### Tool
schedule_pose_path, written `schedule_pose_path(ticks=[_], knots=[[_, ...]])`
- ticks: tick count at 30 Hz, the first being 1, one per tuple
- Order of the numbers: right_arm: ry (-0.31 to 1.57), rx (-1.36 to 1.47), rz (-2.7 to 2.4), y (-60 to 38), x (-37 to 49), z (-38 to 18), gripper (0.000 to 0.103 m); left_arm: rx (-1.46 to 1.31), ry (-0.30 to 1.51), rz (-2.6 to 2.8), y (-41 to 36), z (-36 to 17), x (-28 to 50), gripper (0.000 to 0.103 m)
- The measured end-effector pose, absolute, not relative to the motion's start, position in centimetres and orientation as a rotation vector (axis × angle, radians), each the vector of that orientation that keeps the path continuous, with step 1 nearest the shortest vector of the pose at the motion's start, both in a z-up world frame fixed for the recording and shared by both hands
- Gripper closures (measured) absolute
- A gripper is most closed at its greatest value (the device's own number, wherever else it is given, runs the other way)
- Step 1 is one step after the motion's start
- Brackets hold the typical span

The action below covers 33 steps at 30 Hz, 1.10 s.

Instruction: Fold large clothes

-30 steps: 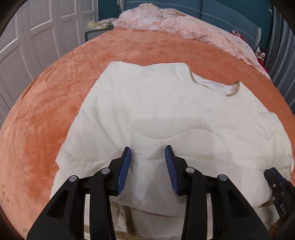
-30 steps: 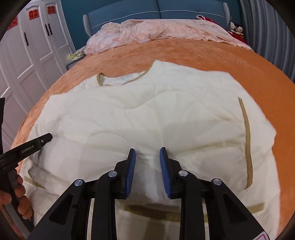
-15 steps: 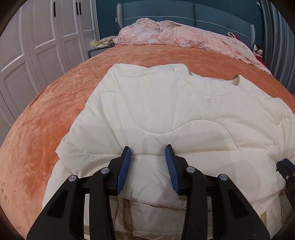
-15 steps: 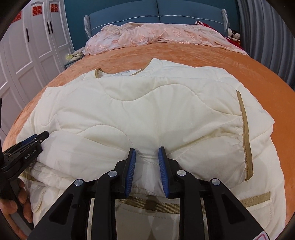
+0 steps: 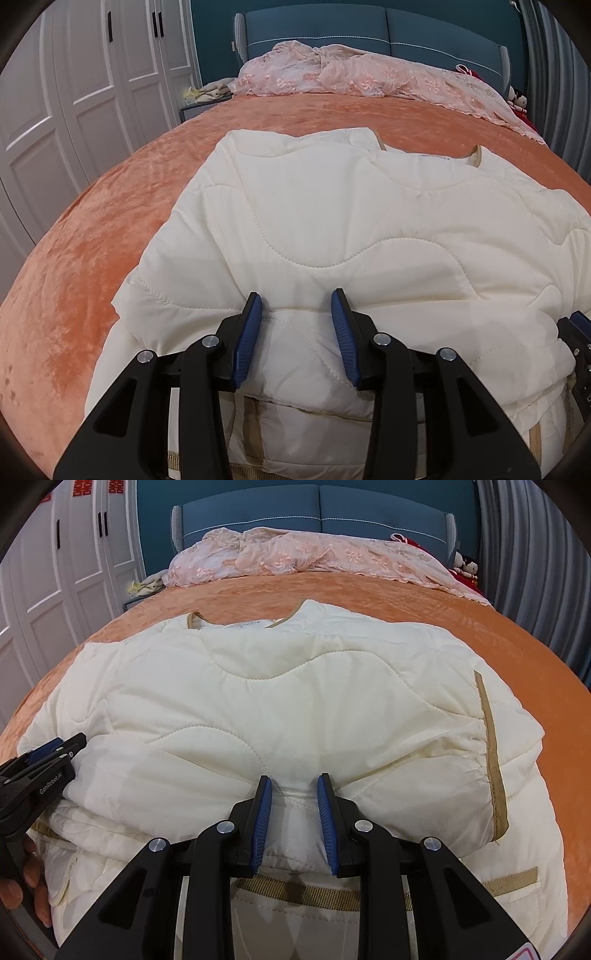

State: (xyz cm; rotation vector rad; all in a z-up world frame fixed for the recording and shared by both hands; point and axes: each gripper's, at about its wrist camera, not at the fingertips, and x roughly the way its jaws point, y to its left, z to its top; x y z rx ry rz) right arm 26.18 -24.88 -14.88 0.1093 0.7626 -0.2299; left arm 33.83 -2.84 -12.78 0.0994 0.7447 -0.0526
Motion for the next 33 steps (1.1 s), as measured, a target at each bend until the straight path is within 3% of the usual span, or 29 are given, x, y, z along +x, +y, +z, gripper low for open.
schedule_pose_path(ticks=[14, 16, 18, 23, 24, 27, 33], knots=[[0.794, 0.063, -0.252, -24.1, 26.8, -14.4, 0.078, 0.127, 0.757, -0.041, -3.5, -12.2, 34.0, 0.065], [0.824, 0.077, -0.229, -24.4, 26.9, -13.9, 0.077, 0.123, 0.782, -0.059, -3.3, -11.7, 34.0, 0.057], [0.863, 0.093, -0.18, -24.9, 26.6, -13.2, 0.073, 0.127, 0.829, -0.136, -2.8, -10.8, 34.0, 0.051], [0.953, 0.157, -0.059, -26.0, 25.9, -10.4, 0.06, 0.151, 0.897, -0.266, -0.8, -7.2, 34.4, 0.046], [0.938, 0.197, -0.032, -26.2, 26.2, -9.4, 0.058, 0.139, 0.89, -0.265, 0.0, -5.8, 35.4, 0.038], [0.864, 0.295, 0.023, -26.5, 29.0, -6.4, 0.045, 0.064, 0.862, -0.223, 1.2, -3.1, 38.9, 0.036], [0.801, 0.31, 0.054, -23.7, 39.8, -4.9, 0.045, -0.058, 0.879, -0.103, 1.5, -2.6, 47.4, 0.036]])
